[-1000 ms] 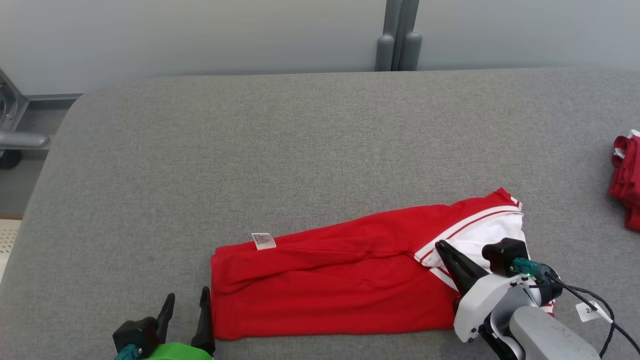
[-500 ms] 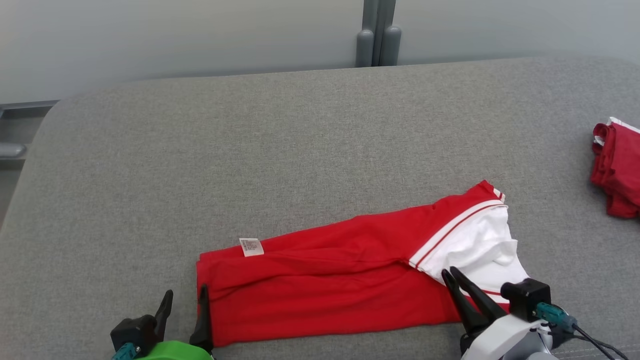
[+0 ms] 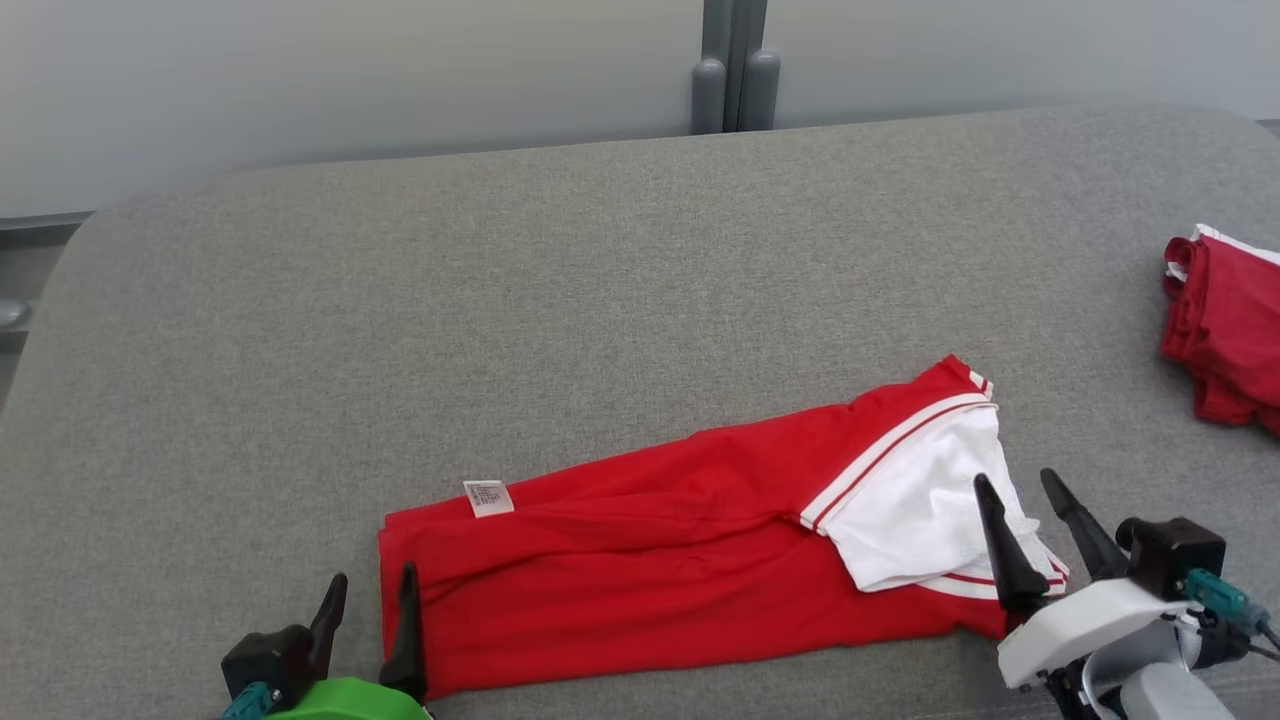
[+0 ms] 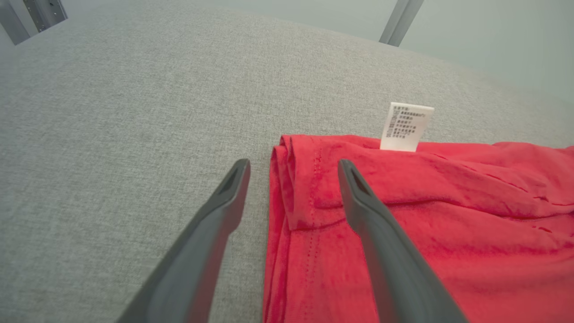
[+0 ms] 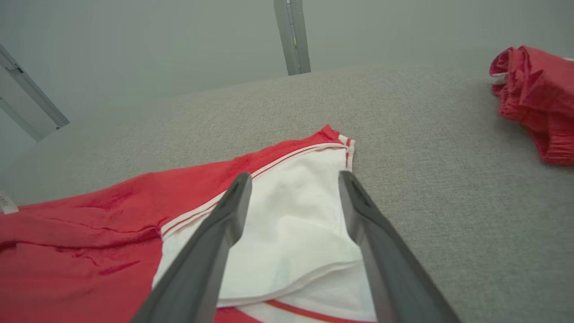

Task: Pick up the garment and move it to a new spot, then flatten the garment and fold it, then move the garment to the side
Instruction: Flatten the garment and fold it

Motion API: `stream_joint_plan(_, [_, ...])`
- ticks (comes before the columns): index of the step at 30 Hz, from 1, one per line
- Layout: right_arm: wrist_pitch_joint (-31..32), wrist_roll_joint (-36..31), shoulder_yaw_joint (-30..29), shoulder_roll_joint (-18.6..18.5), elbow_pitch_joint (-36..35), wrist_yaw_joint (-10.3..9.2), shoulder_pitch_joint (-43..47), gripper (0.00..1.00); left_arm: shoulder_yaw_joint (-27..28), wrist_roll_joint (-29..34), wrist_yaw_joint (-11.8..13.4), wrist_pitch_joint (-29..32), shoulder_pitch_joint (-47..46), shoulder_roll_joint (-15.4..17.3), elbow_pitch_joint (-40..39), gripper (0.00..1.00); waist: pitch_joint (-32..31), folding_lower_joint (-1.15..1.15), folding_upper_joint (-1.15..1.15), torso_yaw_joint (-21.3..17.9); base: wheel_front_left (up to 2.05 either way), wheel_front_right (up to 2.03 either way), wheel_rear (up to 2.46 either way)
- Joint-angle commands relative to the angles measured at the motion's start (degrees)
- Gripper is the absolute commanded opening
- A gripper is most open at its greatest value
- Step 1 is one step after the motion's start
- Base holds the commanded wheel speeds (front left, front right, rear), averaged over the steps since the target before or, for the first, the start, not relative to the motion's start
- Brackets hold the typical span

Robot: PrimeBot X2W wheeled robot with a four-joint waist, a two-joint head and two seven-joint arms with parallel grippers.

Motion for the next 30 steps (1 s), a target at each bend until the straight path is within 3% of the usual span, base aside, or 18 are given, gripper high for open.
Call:
stream_joint_plan(1, [-0.1, -0.2, -1.1, 0.3, 1.2, -0.04, -1.9, 1.0, 0.0, 0.6, -0.1, 0.0, -0.2, 0.2, -0.3, 1.0, 0.2, 0.0, 0.0, 0.0, 0.0, 0.0, 0.0])
stream_joint_plan(10, [-0.1, 0.6, -2.5, -0.6, 18.4, -0.04, -12.1, 1.0, -1.7, 1.3, -0.2, 0.0, -2.2, 0.2, -0.7, 1.0, 2.4, 0.0, 0.0, 2.4, 0.0, 0.0, 0.0])
stream_joint_plan(18, [-0.1, 3.0, 0.0, -0.8, 30.2, -0.04, -17.1, 1.0, -1.9, 1.9, 0.3, 0.0, -2.8, 0.2, -1.1, 1.0, 4.0, 0.0, 0.0, 4.1, 0.0, 0.0, 0.0])
stream_joint_plan(24, [0.8, 8.9, 8.9, 2.3, 33.1, 0.21, -17.2, 1.0, -1.7, 2.3, 0.2, 0.0, -2.9, 0.2, -1.2, 1.0, 4.2, 0.0, 0.0, 4.3, 0.0, 0.0, 0.0])
stream_joint_plan(25, [0.9, 10.3, 10.3, 2.3, 32.9, 0.22, -17.1, 0.82, -1.7, 2.3, 0.2, 0.0, -2.9, 0.2, -1.2, 1.0, 4.1, 0.0, 0.0, 4.3, 0.0, 0.0, 0.0])
stream_joint_plan(26, [0.9, 11.2, 11.7, 1.9, 32.7, 0.22, -17.1, 0.5, -1.7, 2.3, 0.2, 0.0, -2.9, 0.2, -1.2, 1.0, 4.0, 0.0, 0.0, 4.3, 0.0, 0.0, 0.0])
stream_joint_plan(28, [0.8, 13.1, 14.0, 1.1, 32.6, 0.22, -17.2, 0.1, -1.9, 2.4, 0.1, 0.0, -2.9, 0.2, -1.2, 1.0, 3.8, 0.0, 0.0, 4.3, 0.0, 0.0, 0.0])
stream_joint_plan(29, [0.8, 13.8, 14.7, 0.5, 32.8, 0.2, -17.3, 0.0, -2.0, 2.4, 0.1, 0.0, -2.8, 0.2, -1.1, 1.0, 3.6, 0.0, 0.0, 4.4, 0.0, 0.0, 0.0])
stream_joint_plan(30, [0.8, 14.5, 15.2, -0.1, 33.1, 0.14, -17.5, 0.0, -2.0, 2.4, 0.1, 0.0, -2.7, 0.2, -1.2, 1.0, 3.5, 0.0, 0.0, 4.4, 0.0, 0.0, 0.0])
